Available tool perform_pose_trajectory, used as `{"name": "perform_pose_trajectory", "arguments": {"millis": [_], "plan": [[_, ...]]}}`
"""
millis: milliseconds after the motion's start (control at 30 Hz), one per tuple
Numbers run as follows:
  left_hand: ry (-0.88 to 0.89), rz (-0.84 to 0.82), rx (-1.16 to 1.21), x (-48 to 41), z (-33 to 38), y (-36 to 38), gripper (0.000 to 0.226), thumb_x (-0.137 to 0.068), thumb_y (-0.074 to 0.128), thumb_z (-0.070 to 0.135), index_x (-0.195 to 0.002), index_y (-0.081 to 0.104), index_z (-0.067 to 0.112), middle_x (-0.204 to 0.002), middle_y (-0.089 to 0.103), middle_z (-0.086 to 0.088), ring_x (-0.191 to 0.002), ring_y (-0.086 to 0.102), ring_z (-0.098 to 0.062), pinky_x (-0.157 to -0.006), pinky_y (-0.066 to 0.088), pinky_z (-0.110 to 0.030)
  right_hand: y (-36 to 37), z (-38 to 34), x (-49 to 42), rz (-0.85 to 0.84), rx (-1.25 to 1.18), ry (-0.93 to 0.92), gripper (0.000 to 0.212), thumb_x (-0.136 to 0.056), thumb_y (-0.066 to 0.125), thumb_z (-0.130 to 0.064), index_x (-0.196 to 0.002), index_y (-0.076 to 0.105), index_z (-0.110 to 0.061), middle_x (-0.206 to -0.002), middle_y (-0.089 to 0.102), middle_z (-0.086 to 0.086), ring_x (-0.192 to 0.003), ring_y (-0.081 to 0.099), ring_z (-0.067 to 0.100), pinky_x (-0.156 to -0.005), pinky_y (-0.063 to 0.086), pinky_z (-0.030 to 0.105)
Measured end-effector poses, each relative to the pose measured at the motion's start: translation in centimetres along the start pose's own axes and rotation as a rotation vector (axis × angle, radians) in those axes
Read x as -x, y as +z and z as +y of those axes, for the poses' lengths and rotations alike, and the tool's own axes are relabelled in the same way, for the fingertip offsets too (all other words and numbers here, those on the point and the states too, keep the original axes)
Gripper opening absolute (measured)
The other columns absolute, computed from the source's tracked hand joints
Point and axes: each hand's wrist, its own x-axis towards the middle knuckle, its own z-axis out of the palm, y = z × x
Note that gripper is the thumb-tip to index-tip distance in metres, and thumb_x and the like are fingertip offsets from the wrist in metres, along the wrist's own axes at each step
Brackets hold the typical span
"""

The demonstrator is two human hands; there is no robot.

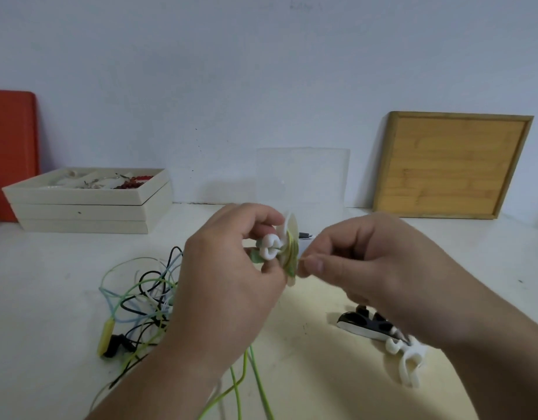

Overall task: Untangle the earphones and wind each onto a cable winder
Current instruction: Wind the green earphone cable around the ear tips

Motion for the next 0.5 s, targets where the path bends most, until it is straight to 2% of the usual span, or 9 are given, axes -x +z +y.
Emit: {"name": "perform_pose_trajectory", "arguments": {"millis": [67, 133, 167, 267, 300, 367, 400, 433, 500], "plan": [[0.048, -0.056, -0.012, 0.0, 0.0, -0.1, 0.049, -0.066, 0.069, -0.013, -0.089, 0.069, 0.029, -0.087, 0.062, 0.014, -0.091, 0.064, -0.009, -0.070, 0.060, -0.028, -0.4, 0.6, -0.1, 0.090, -0.006, 0.024, 0.021, -0.084, 0.077, -0.033, -0.076, 0.075, -0.014, -0.046, 0.040, -0.001, -0.046, 0.033, 0.020, -0.049, 0.032, 0.031], [0.085, -0.119, -0.023, 0.1, 0.1, -0.1, 0.048, -0.067, 0.070, -0.014, -0.091, 0.070, 0.028, -0.088, 0.062, 0.014, -0.092, 0.065, -0.011, -0.072, 0.060, -0.030, -0.8, 0.8, -0.2, 0.160, -0.006, 0.050, 0.027, -0.080, 0.078, -0.040, -0.073, 0.073, -0.014, -0.046, 0.046, 0.002, -0.045, 0.041, 0.020, -0.053, 0.041, 0.037], [0.088, -0.152, -0.021, 0.2, 0.1, 0.0, 0.048, -0.068, 0.070, -0.014, -0.092, 0.070, 0.028, -0.089, 0.063, 0.014, -0.092, 0.065, -0.010, -0.073, 0.060, -0.030, -0.9, 0.8, -0.2, 0.190, 0.000, 0.050, 0.027, -0.080, 0.077, -0.039, -0.071, 0.072, -0.015, -0.046, 0.048, 0.002, -0.044, 0.045, 0.016, -0.053, 0.044, 0.035], [0.063, -0.215, 0.036, 0.4, 0.4, 0.1, 0.052, -0.068, 0.068, -0.015, -0.093, 0.071, 0.031, -0.090, 0.065, 0.014, -0.095, 0.065, -0.008, -0.076, 0.060, -0.030, -1.0, 0.9, -0.3, 0.280, 0.009, 0.036, 0.027, -0.079, 0.076, -0.040, -0.065, 0.070, -0.017, -0.050, 0.055, 0.002, -0.042, 0.051, 0.005, -0.051, 0.046, 0.016], [0.047, -0.222, 0.062, 0.5, 0.4, 0.1, 0.053, -0.068, 0.067, -0.015, -0.093, 0.071, 0.032, -0.090, 0.065, 0.014, -0.095, 0.065, -0.009, -0.076, 0.060, -0.030, -0.9, 1.0, -0.4, 0.292, -0.002, 0.037, 0.028, -0.078, 0.075, -0.041, -0.064, 0.070, -0.017, -0.053, 0.058, 0.002, -0.044, 0.054, 0.004, -0.055, 0.049, 0.016], [-0.004, -0.233, 0.137, 0.5, 0.4, 0.1, 0.054, -0.069, 0.067, -0.015, -0.093, 0.071, 0.034, -0.089, 0.067, 0.011, -0.097, 0.066, -0.011, -0.076, 0.061, -0.031, -0.7, 1.4, -0.7, 0.271, -0.092, 0.051, 0.031, -0.078, 0.072, -0.042, -0.068, 0.068, -0.013, -0.065, 0.070, 0.004, -0.062, 0.068, 0.012, -0.070, 0.059, 0.033], [-0.032, -0.243, 0.177, 0.5, 0.4, 0.0, 0.055, -0.070, 0.067, -0.015, -0.092, 0.071, 0.034, -0.089, 0.068, 0.010, -0.098, 0.066, -0.012, -0.076, 0.061, -0.031, -0.4, 1.6, -0.8, 0.246, -0.182, 0.057, 0.031, -0.079, 0.070, -0.040, -0.070, 0.068, -0.011, -0.074, 0.074, 0.007, -0.071, 0.073, 0.019, -0.073, 0.059, 0.039], [-0.052, -0.253, 0.210, 0.4, 0.3, -0.1, 0.055, -0.070, 0.067, -0.016, -0.092, 0.071, 0.034, -0.088, 0.068, 0.009, -0.099, 0.066, -0.013, -0.077, 0.062, -0.032, -0.2, 1.6, -1.0, 0.217, -0.286, 0.062, 0.030, -0.081, 0.068, -0.037, -0.073, 0.066, -0.007, -0.081, 0.076, 0.011, -0.077, 0.074, 0.024, -0.071, 0.058, 0.039], [-0.082, -0.275, 0.259, 0.3, 0.3, -0.1, 0.054, -0.071, 0.067, -0.016, -0.092, 0.072, 0.033, -0.089, 0.070, 0.008, -0.099, 0.068, -0.014, -0.077, 0.061, -0.034, 0.3, 1.5, -1.1, 0.201, -0.415, 0.062, 0.025, -0.086, 0.066, -0.028, -0.074, 0.064, -0.006, -0.083, 0.076, 0.012, -0.075, 0.074, 0.027, -0.066, 0.057, 0.035]]}}
